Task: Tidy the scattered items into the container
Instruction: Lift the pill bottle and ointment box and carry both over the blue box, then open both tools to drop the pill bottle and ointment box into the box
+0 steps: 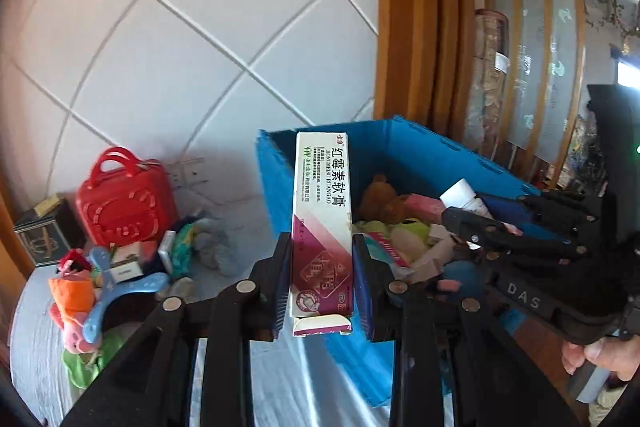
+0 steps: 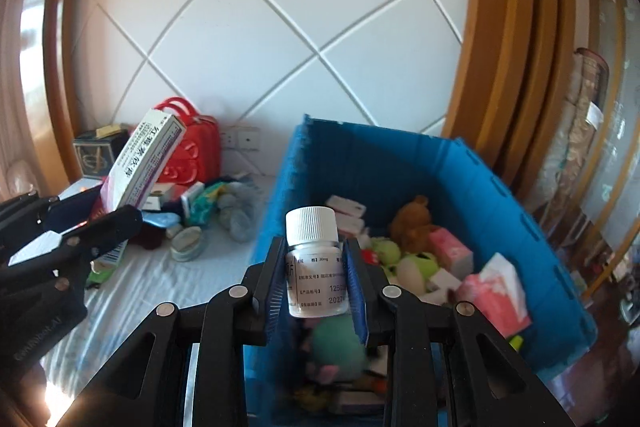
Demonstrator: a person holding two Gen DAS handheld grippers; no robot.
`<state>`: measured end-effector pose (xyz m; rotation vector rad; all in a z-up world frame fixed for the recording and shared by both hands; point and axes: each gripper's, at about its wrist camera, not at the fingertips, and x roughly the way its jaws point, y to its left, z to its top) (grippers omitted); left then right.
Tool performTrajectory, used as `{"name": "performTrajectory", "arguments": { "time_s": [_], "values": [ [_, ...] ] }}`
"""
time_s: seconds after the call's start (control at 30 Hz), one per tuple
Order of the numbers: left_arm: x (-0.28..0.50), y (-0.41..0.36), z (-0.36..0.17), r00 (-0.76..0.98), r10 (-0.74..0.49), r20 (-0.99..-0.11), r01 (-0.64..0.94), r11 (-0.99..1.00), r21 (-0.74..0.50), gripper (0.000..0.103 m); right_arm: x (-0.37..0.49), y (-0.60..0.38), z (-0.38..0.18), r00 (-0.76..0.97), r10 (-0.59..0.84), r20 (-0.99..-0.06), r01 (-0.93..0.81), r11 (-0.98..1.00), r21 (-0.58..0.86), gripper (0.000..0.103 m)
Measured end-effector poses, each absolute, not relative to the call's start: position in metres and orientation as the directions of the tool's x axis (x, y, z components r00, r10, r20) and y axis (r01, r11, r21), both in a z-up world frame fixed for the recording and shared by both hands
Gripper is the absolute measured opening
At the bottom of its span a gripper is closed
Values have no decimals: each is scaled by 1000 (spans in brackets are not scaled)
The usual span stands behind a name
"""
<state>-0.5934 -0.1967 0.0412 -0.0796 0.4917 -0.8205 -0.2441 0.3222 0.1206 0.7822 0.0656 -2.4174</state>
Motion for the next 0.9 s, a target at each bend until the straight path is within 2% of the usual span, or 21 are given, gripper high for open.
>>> {"name": "performTrajectory", "arguments": {
  "time_s": [0.2, 0.33, 0.57, 0.9],
  "values": [
    [-587, -338, 35, 318, -666, -674, 704, 643, -302, 27, -331, 384, 50, -513, -437, -739, 554, -826, 104, 28],
    [-591, -392, 8, 174, -587, -791, 699, 639, -320, 27, -358, 404, 4, -408, -396, -823, 607, -791, 79, 28],
    [-589, -417, -24, 61, -491, -869, 665, 670, -331, 27, -373, 418, -30, -291, -384, -877, 671, -735, 99, 28],
    [-591, -417, -24, 111, -429, -896, 655, 710, -259, 28, -374, 410, -38, -225, -340, -913, 728, -682, 74, 28]
  ]
}}
